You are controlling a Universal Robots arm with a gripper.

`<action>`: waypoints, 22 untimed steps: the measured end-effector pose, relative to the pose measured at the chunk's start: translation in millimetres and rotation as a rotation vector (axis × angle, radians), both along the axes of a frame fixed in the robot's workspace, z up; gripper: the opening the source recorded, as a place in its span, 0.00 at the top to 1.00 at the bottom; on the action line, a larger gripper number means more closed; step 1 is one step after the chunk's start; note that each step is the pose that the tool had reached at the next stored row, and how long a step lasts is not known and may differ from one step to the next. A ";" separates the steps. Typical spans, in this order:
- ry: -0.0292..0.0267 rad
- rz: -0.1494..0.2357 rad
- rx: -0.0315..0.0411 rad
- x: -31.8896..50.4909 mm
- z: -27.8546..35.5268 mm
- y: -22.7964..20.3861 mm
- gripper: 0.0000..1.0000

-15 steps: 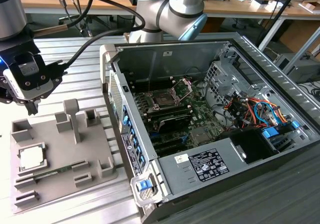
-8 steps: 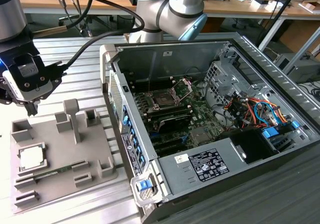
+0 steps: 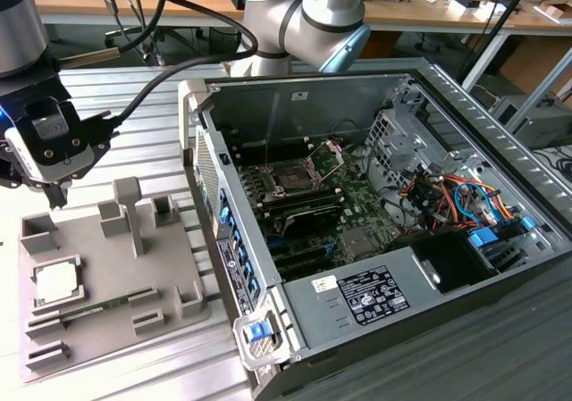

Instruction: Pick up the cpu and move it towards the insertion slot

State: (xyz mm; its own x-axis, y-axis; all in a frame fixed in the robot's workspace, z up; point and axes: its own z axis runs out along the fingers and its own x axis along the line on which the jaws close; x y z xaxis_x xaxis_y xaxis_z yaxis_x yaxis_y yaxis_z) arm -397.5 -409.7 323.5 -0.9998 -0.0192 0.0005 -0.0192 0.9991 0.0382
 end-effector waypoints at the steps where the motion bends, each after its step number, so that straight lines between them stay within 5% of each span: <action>1: 0.0000 0.000 0.0000 0.0 -0.4 0.0 0.89; 22: 0.0000 0.000 0.0001 -0.6 -5.3 0.0 0.89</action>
